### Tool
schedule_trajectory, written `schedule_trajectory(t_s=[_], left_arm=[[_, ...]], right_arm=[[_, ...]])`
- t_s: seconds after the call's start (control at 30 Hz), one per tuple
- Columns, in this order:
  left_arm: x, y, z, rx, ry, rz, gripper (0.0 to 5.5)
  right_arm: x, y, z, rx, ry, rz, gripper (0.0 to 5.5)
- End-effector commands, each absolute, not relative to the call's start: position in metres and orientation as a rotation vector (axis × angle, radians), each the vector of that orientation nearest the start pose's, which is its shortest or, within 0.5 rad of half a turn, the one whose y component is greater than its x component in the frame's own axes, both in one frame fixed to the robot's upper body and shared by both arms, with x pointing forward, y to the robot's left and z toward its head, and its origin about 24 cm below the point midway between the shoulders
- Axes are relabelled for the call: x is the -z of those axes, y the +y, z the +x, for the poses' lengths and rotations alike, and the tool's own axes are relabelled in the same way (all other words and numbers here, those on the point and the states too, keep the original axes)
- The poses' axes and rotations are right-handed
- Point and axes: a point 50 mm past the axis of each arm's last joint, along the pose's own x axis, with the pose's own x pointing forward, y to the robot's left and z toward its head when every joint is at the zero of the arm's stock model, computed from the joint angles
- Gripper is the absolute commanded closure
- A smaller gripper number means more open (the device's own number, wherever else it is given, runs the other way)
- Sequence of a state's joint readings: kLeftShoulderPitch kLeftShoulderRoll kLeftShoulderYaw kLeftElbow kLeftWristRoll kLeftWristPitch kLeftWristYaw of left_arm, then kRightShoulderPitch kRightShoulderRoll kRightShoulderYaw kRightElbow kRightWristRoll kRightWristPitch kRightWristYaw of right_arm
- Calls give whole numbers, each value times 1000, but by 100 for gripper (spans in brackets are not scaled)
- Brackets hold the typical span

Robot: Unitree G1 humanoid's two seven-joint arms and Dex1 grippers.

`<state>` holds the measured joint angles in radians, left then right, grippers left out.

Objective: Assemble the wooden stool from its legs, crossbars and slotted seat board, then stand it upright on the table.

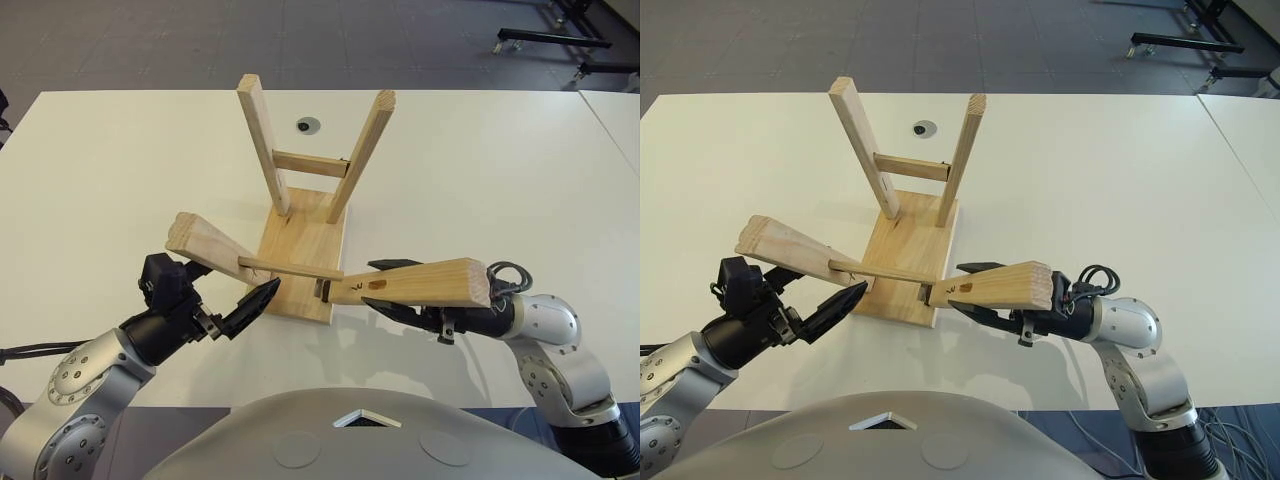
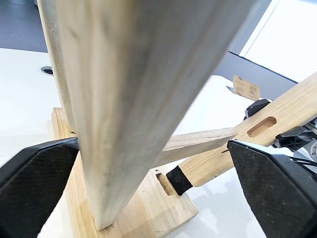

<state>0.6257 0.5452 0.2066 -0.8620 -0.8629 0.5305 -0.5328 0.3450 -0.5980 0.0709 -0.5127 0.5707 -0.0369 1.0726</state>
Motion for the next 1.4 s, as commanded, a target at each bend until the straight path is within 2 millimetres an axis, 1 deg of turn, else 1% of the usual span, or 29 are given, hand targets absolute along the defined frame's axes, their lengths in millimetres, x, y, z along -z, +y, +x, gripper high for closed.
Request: schedule_trajectory(t_s=[0.03,0.1,0.27,0.43,0.63,0.77,0.9,1.1,1.4], left_arm=[[-114,176,120,758,257,-266,10],[-114,177,120,761,260,-265,10],[-115,177,119,770,266,-263,10],[-115,177,116,762,273,-271,10],[-114,173,115,761,275,-284,10],[-114,173,116,771,273,-282,10],[-114,173,116,766,273,-282,10],[-114,172,114,753,271,-290,10],[-115,171,114,745,264,-294,10]], right_arm=[[-92,-160,146,-1312,-90,-10,344],[-91,-160,146,-1306,-94,-9,344],[-95,-161,143,-1292,-118,-3,344],[-102,-171,142,-1267,-154,15,344],[-96,-163,148,-1273,-170,39,344],[-97,-165,148,-1263,-175,46,344],[-97,-168,151,-1253,-159,5,344],[-100,-156,158,-1274,-148,-34,344],[-94,-169,166,-1293,-106,-83,344]])
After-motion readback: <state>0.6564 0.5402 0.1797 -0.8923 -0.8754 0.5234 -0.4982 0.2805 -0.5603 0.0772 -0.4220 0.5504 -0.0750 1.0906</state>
